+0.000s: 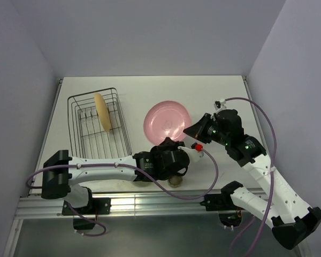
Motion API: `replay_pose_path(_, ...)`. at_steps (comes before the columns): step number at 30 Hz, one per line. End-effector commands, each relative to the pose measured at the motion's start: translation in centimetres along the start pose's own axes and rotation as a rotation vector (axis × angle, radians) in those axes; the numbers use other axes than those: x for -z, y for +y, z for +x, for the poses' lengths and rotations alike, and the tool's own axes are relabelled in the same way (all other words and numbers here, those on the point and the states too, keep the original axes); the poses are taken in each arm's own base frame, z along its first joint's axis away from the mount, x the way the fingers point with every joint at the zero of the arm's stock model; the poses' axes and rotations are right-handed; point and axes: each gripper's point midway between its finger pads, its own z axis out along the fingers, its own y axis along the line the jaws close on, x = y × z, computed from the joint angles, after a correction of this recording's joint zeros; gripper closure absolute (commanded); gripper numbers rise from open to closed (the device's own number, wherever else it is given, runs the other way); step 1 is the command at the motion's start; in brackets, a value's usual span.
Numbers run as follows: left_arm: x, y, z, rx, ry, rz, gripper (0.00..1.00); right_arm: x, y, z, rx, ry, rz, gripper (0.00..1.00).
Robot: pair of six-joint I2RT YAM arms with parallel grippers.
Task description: Load the mixed dishes into the dish rack
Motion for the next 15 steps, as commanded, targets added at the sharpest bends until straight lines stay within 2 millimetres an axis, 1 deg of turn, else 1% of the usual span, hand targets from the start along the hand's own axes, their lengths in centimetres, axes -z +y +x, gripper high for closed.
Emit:
replay_pose_path(1,1.4,7.9,1.3,0.323,-0.015,-0.162,1.00,2.3,3.3,-0.2,0.106,0.005,-0.134,0.90)
replay_pose_path(2,1.4,9.0,1.8,0.372,-0.013,-0.177,1.00,2.6,3.8,-0.5,0.115,-0.002,-0.151,0.60)
replay_pose_path(3,1.5,9.6,1.9,0.408,-0.026,-0.169,1.00,2.8,4.1,-0.7,0.121,-0.013,-0.158,0.41)
replay_pose_path(4,2.0,11.7,2.6,0.469,-0.035,-0.192,1.00,3.4,4.5,-1.7,0.131,-0.060,-0.153,0.01)
replay_pose_path(5,2.4,12.8,2.9,0.538,-0.050,-0.201,1.00,3.8,4.6,-2.3,0.136,-0.088,-0.145,0.00)
replay_pose_path(6,2.6,13.8,3.0,0.587,-0.071,-0.186,1.00,4.2,4.2,-2.7,0.139,-0.110,-0.118,0.00)
replay_pose_path(7,4.1,15.9,3.1,0.660,-0.118,-0.196,1.00,4.7,4.2,-3.3,0.148,-0.144,-0.105,0.00)
replay_pose_path(8,4.3,18.3,4.5,0.747,-0.123,-0.237,1.00,5.8,4.6,-4.1,0.154,-0.190,-0.108,0.00)
replay_pose_path(9,4.8,19.9,5.1,0.792,-0.144,-0.254,1.00,6.2,4.2,-4.8,0.154,-0.230,-0.087,0.00)
replay_pose_path(10,6.4,21.7,5.1,0.880,-0.211,-0.249,1.00,6.9,4.4,-5.1,0.159,-0.257,-0.097,0.00)
replay_pose_path(11,6.8,24.3,7.2,0.954,-0.206,-0.319,1.00,7.1,4.4,-5.2,0.159,-0.268,-0.095,0.00)
replay_pose_path(12,8.1,25.9,7.4,1.000,-0.257,-0.320,1.00,7.3,4.4,-5.4,0.160,-0.281,-0.096,0.00)
replay_pose_path(13,8.6,27.1,8.1,1.030,-0.266,-0.337,1.00,7.3,4.2,-5.3,0.160,-0.283,-0.096,0.00)
replay_pose_path(14,8.9,29.1,10.5,1.084,-0.238,-0.408,1.00,7.1,4.1,-5.2,0.160,-0.281,-0.093,0.00)
replay_pose_path(15,9.4,30.3,11.2,1.115,-0.245,-0.428,1.00,7.1,4.2,-5.1,0.160,-0.278,-0.102,0.00)
